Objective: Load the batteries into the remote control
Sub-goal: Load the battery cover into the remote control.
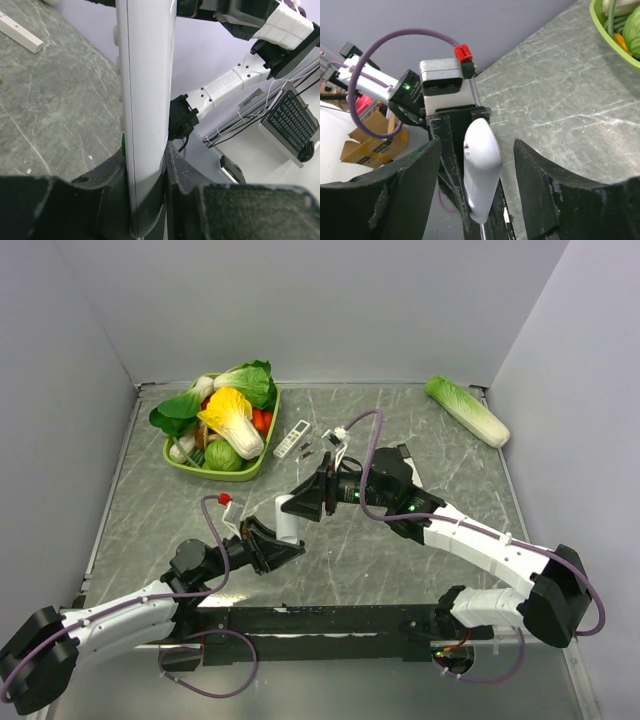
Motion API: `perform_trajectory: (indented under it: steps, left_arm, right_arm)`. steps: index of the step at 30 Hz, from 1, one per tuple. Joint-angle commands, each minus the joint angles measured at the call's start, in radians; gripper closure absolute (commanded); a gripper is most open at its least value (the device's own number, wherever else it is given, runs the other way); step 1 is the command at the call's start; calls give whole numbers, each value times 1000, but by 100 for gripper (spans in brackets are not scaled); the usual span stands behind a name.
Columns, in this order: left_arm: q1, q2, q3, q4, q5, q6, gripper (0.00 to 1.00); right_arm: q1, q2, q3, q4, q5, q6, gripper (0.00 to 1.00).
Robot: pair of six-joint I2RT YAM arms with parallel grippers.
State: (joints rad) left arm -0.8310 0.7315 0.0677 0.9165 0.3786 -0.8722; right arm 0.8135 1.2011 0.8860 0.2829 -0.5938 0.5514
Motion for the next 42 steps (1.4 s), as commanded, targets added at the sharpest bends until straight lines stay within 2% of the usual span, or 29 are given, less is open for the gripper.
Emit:
perform_trajectory:
  steps: [1,5,13,16,18,21,22,23,26,30,35,39,42]
  left_arm:
    - [-3,5,47,70,40,29,98]
    - [-3,8,55,68,48,36,98]
    - [-3,-9,72,32,45,52,98]
    - [-3,-30,80,9,40,65,98]
    - [-3,-37,89,-21,39,71,98]
    - [-3,-41,95,-54,34,88,98]
    - [-3,-40,98,-67,33,97,98]
    - [-3,-40,101,-82,31,105,98]
    - [-2,-37,141,-217,8,177,98]
    - [-3,-23,262,-526,-52,307,98]
    - [-16,31,417,-757,-124,472,98]
    - [-97,126,507,-863,-220,565,97]
    - [-179,233,592,-941,-296,634,98]
  right_arm:
    - [-8,31,50,16,0,-5,36]
    - [-5,51,31,24,-11,-1,53]
    - [-5,72,4,21,-21,-11,68]
    - [-4,66,-2,10,-24,-25,68]
    - [-4,61,-1,4,-24,-34,66]
    - [-5,43,21,-28,-31,-57,51]
    - [-5,31,36,-37,-31,-73,42]
    - [-4,22,42,-62,-31,-77,37]
    - [-5,-18,70,-144,0,-116,22]
    - [-14,-96,135,-364,101,-224,8]
    - [-89,-169,212,-631,183,-303,0]
    - [-131,-218,295,-879,232,-364,0]
    - [-165,-274,300,-939,264,-364,0]
